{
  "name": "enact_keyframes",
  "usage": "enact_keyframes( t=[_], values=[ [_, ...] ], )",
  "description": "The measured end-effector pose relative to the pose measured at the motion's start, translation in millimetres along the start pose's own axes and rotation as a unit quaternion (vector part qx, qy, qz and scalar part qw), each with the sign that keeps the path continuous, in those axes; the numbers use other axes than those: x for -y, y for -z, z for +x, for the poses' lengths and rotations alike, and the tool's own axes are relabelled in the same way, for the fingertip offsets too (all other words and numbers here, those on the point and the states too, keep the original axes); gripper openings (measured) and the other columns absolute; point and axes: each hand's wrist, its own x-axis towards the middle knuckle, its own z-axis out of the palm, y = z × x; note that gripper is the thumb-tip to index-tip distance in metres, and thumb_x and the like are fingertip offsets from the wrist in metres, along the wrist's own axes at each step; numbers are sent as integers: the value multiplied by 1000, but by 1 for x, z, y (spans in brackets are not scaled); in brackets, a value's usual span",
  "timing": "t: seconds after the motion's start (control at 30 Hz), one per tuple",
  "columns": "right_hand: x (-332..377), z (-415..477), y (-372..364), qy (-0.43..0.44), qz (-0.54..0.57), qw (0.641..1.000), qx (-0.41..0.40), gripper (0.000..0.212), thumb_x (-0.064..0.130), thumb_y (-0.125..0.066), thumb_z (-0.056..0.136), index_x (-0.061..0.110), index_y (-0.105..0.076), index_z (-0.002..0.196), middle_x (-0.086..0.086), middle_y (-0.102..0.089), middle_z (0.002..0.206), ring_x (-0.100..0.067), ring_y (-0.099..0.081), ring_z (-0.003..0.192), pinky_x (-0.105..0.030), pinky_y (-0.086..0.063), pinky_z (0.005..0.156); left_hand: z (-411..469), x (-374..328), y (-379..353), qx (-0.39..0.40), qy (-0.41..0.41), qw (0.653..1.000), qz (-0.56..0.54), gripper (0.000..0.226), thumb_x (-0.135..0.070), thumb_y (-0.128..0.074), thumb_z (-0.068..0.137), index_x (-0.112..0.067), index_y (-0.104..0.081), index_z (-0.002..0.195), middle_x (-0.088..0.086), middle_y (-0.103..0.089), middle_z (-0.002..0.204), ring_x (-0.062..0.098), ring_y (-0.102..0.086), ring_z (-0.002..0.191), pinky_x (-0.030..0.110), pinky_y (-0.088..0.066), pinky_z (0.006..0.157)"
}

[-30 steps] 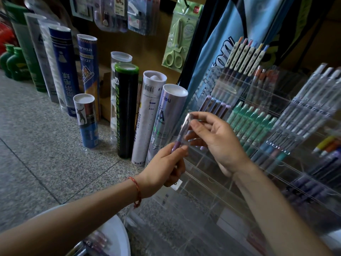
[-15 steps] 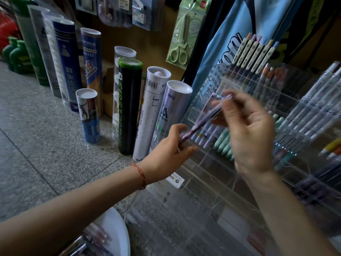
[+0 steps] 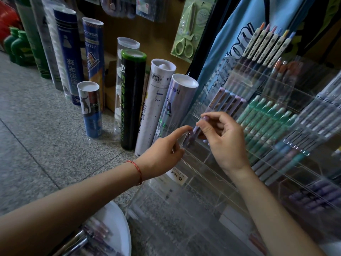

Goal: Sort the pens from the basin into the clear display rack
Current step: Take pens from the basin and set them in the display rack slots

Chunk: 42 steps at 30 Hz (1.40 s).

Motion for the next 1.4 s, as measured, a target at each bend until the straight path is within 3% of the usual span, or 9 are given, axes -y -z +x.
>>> enact_keyframes(
  t=[0.37,0.53,0.67,0.83,0.9,1.07,1.2,1.3,1.4],
  values=[
    [-3,-3,-3,-50,-85,993,64,12,17,-69,83,21,-58,85,10,-66,78,-7,-66,75,-23,-56,71,-1,4,-1,-8,-14,1000,-4,53,-10,-47,92,-32,-30,136,-3,-57,64,2,-47,51,11,-39,52],
    [0,0,-3,-69,-184,974,113,10,23,-65,86,20,-55,84,7,-66,69,0,-57,59,-9,-41,53,-1,5,-2,-14,-22,1000,-8,55,-8,-48,91,-32,-29,137,-5,-53,60,2,-46,50,12,-39,52],
    [2,-5,-7,-81,-256,950,156,16,20,-63,87,20,-47,87,-2,-68,82,-20,-62,78,-29,-47,66,-1,3,-3,-12,-20,1000,-8,58,-7,-49,90,-32,-28,138,-7,-49,55,1,-47,49,11,-39,52],
    [7,-5,-2,-124,-254,941,184,47,17,-71,81,21,-45,120,1,-65,116,-13,-60,93,-21,-46,75,-10,0,5,-33,-40,999,5,62,-4,-48,90,-32,-26,141,-3,-56,64,4,-49,55,14,-42,56],
    [14,-6,5,-117,-227,957,141,68,11,-71,80,21,-35,137,7,-56,128,-5,-57,90,-9,-45,71,-23,2,12,-54,-50,997,-13,59,-2,-49,90,-31,-31,138,2,-57,67,6,-50,56,18,-45,57],
    [39,-32,-5,89,-28,994,-57,26,-6,-52,87,9,-52,108,2,-63,90,-2,-60,83,-11,-47,74,-89,37,40,-45,79,995,-51,29,-4,-53,88,-26,-58,105,-1,-60,68,11,-54,59,22,-46,56],
    [43,-98,-59,53,109,983,140,28,-6,-47,88,19,-53,98,5,-61,85,-1,-58,76,-17,-49,71,-155,74,51,-61,245,965,-75,21,-2,-55,82,-21,-63,87,-4,-61,58,8,-51,52,13,-41,50],
    [32,-152,-106,-155,166,922,314,35,-9,-41,90,24,-52,91,4,-59,83,-3,-57,67,-20,-49,67,-201,92,48,-74,374,919,-103,29,12,-49,84,-13,-62,76,-2,-56,50,2,-47,37,9,-35,38],
    [-1,-197,-142,-249,23,865,434,26,-4,-39,91,17,-50,102,-1,-53,92,-10,-50,74,-30,-44,73,-245,109,39,-24,445,892,-67,28,8,-51,85,-16,-60,74,-4,-57,52,1,-46,34,11,-35,36]
  ],
)
